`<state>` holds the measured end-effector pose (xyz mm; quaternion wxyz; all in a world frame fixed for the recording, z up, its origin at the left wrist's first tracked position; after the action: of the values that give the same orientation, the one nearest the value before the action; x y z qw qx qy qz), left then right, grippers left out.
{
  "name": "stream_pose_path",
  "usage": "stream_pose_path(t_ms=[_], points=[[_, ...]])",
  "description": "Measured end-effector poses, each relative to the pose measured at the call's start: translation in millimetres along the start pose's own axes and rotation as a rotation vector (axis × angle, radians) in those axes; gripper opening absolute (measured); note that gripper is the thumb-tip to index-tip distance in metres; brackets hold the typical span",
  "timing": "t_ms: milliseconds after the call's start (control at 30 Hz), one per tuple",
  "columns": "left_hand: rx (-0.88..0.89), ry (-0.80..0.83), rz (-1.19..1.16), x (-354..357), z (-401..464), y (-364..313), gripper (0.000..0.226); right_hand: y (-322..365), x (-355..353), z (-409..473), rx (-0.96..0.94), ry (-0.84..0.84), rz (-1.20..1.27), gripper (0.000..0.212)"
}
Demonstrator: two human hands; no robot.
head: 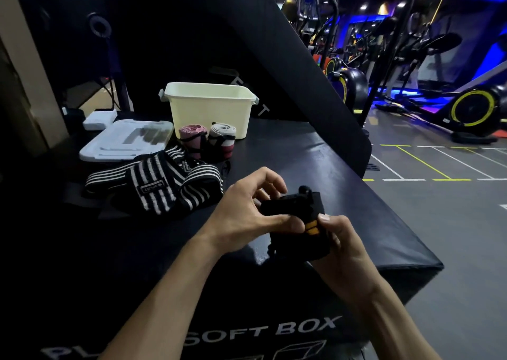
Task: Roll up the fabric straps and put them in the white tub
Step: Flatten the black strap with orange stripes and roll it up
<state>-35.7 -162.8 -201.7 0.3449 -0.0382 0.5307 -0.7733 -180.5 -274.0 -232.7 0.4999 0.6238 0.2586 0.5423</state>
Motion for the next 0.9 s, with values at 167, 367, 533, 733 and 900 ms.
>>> stream_pose_path(t_ms=[167, 367, 533, 733, 900], points=[[-0.041, -0.001, -0.082, 2, 0, 3, 0.05, -2, 3, 2, -0.04, -0.086, 0.06, 0.044], [-0.06, 0.11, -0.249, -6, -1, 5, 0.035, 5, 2, 5, -0.064, -0.112, 0.129, 0.049], [-0.058, 0.105, -0.204, -7, 3, 10, 0.032, 5, 6, 2, -0.012, -0.12, 0.188, 0.049], [-0.079, 0.05, -0.136, -6, 7, 18, 0.031, 3, 2, 1, 0.003, -0.131, 0.167, 0.038], [-0.133, 0.125, -0.217, -3, 6, 13, 0.022, 2, 5, -3, 0.059, -0.069, 0.232, 0.05]])
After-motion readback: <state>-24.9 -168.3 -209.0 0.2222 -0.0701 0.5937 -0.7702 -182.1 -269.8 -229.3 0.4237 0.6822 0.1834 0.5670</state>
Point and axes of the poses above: each hand's wrist, its own z-axis towards the middle knuckle, its own x-axis out of the palm, y = z × x, the point moved 2 cm from there along z, towards the middle knuckle, and after that the axes turned 1 degree about x, right-handed, at the moved point
